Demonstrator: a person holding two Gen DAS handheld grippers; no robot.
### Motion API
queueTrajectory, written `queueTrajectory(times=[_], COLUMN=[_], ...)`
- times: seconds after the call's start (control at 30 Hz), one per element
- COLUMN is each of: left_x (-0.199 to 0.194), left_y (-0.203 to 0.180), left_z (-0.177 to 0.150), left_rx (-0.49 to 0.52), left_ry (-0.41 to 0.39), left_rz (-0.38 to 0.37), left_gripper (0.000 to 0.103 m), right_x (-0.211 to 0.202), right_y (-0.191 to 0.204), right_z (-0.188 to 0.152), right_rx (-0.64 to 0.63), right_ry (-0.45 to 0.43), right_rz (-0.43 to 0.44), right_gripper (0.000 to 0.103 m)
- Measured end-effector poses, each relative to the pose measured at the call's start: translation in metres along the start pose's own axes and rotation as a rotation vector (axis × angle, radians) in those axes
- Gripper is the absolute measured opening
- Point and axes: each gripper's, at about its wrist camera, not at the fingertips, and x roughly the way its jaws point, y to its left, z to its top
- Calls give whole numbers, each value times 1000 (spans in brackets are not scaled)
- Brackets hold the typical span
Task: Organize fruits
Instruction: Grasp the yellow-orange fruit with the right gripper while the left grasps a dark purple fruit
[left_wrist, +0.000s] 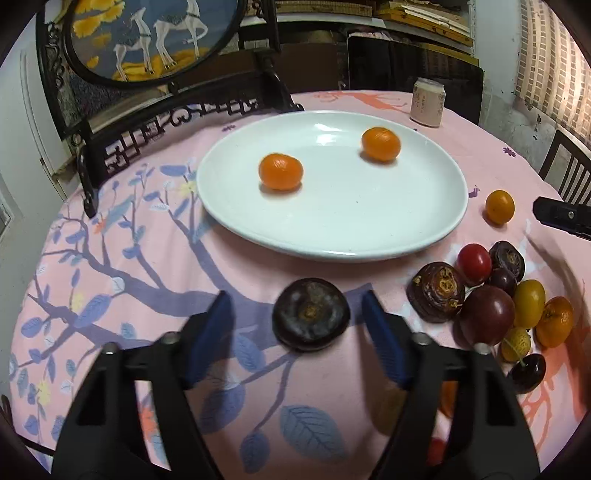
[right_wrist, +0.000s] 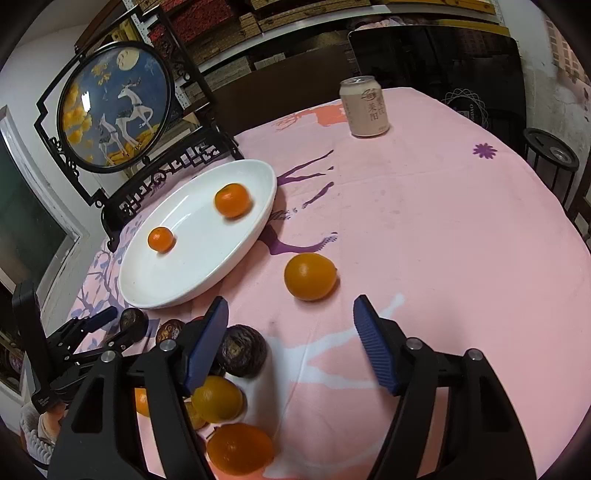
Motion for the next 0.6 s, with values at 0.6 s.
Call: queueTrajectory(times=[0.6], left_x=[-8], left_y=[11], left_z=[-4], left_rx=[-64], left_ry=[-18], left_rz=[-96], left_gripper=[43], right_x=[30], right_y=[-9], right_z=[7], right_rx=[0], right_ry=[38], right_rz=[-71], right_gripper=[34])
